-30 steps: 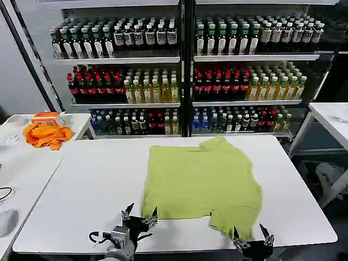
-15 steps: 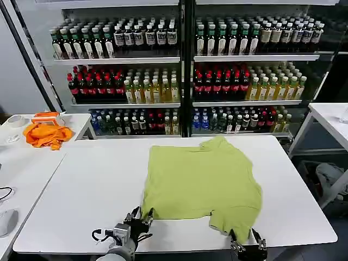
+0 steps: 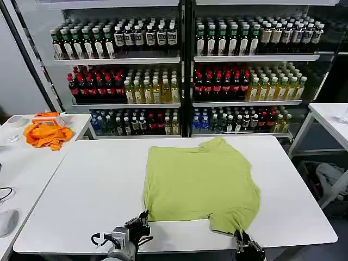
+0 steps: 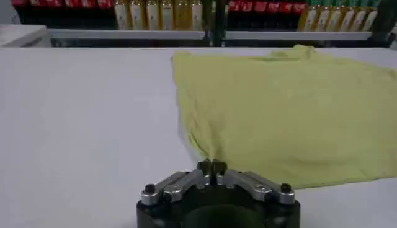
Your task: Fold and organize the clothes.
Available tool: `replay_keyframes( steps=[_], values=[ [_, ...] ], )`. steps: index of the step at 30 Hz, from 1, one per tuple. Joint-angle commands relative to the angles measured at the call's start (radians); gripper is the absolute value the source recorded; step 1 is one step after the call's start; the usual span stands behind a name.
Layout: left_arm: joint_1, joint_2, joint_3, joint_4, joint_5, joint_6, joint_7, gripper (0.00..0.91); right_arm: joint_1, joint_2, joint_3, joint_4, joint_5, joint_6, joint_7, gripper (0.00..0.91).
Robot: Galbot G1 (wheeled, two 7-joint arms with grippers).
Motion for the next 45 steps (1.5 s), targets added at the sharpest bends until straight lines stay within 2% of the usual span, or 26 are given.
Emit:
replay_keyframes(
  steps=[1,7,12,27,35,45],
  values=[
    [0.059,0.003,-0.035,-0.135,-0.07,-0.077,0.012,0.05,-0.031,0.0,0.01,0.07,0.002,0.031,-0.001,0.0],
    [0.083,0.006,-0.064,-0.207,-0.081,-0.093,0.003,0.06,-0.051,-0.007,0.031,0.142,0.005,0.052,-0.004,0.0],
    [0.047,0.029,-0.082,-0.194,-0.123,-0.096,0.001,0.06,0.024,-0.032,0.055,0.139,0.037,0.052,-0.001,0.0],
    [-0.22,0.048,-0.031,0.044,-0.155,-0.113,-0.002,0.06,0.461,-0.182,-0.007,-0.149,0.14,0.032,0.009,0.0],
    [-0.342,0.034,0.039,0.169,-0.134,-0.125,-0.014,0.06,0.57,-0.21,-0.037,-0.273,0.143,0.038,0.001,0.0],
    [-0.419,-0.008,0.096,0.282,-0.064,-0.159,-0.029,0.081,0.65,-0.202,-0.1,-0.383,0.116,0.042,-0.006,0.0]
  ],
)
